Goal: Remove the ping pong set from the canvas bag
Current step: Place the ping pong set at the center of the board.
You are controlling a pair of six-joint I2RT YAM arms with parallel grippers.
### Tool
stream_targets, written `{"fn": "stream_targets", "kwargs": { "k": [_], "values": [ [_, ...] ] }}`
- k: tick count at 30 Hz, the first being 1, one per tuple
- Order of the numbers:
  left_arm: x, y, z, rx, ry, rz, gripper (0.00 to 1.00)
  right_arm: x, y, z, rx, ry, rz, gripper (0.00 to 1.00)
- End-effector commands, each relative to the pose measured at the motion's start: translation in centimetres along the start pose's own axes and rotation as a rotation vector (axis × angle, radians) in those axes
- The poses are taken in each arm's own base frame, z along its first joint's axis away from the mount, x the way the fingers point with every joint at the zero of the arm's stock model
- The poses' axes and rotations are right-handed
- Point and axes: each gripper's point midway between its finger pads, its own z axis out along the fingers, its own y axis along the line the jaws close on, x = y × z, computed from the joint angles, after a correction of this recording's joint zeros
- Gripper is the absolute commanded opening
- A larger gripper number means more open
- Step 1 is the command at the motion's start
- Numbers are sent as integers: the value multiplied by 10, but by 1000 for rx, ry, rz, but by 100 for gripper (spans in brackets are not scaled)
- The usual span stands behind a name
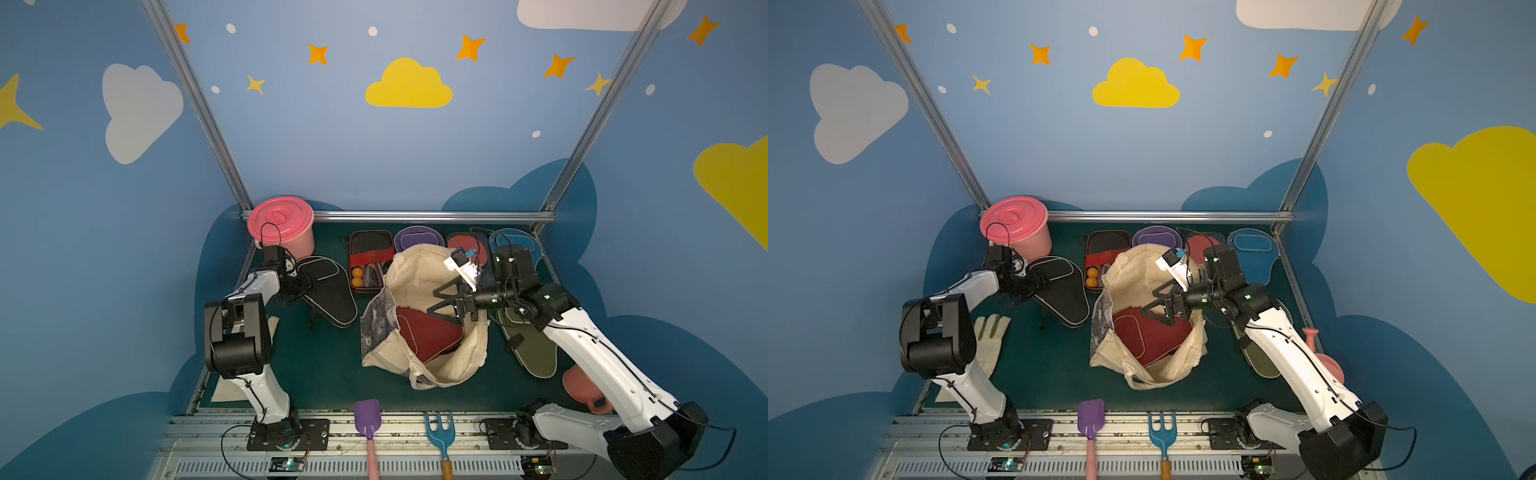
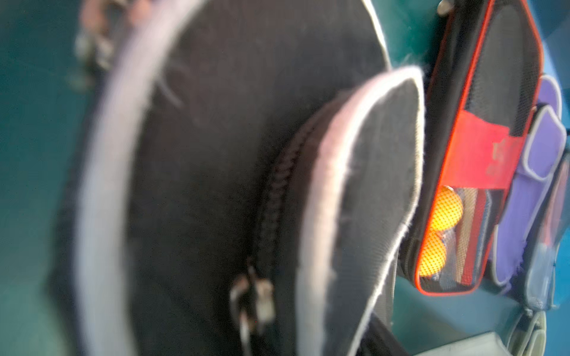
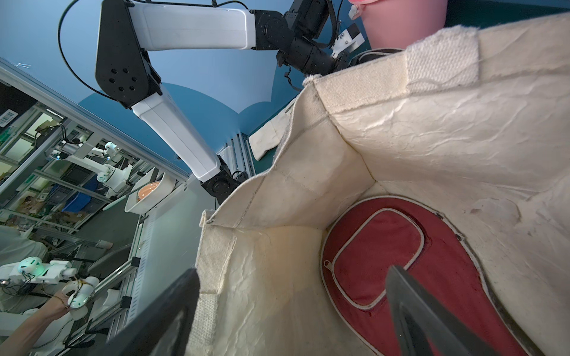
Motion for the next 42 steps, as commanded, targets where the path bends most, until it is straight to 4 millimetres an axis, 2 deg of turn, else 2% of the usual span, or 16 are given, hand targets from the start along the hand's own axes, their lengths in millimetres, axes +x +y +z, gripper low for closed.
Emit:
{"fn": "stream_targets", "kwargs": {
  "k": [1, 6, 13, 16, 18, 20, 23, 25, 27, 30, 33, 36, 42],
  "values": [
    [-7, 5, -9, -62, -22, 21, 77, -3, 10, -4, -23, 1, -24, 92],
    [-17, 10, -28, -131, -76, 37, 86, -4, 11, -4, -25, 3, -28, 92],
    [-33, 9, -50, -180, -137, 54, 91, -3, 13, -6, -23, 8, -34, 92],
    [-37, 1, -65, -174, -168, 64, 93, -1, 14, -8, -14, 13, -38, 92],
    [-38, -8, -83, -162, -202, 76, 94, 0, 12, -8, 3, 20, -41, 92],
    [-36, -26, -107, -131, -245, 108, 100, 2, 9, -9, 23, 30, -41, 92],
    [-23, -63, -147, -67, -307, 238, 100, 6, 4, -9, 57, 47, -38, 92],
    [-8, -91, -174, -19, -338, 314, 100, 8, -1, -9, 80, 57, -37, 92],
    [15, -128, -197, 76, -350, 396, 100, 10, -4, -8, 104, 64, -41, 92],
    [52, -175, -219, 198, -331, 492, 100, 12, -12, -6, 136, 74, -45, 92],
    [89, -214, -221, 294, -256, 564, 100, 14, -20, -2, 168, 85, -37, 92],
    [112, -239, -212, 318, -213, 624, 100, 18, -25, 1, 187, 103, -28, 92],
    [130, -273, -176, 361, -117, 662, 100, 28, -31, 6, 218, 142, -25, 92]
  ]
}}
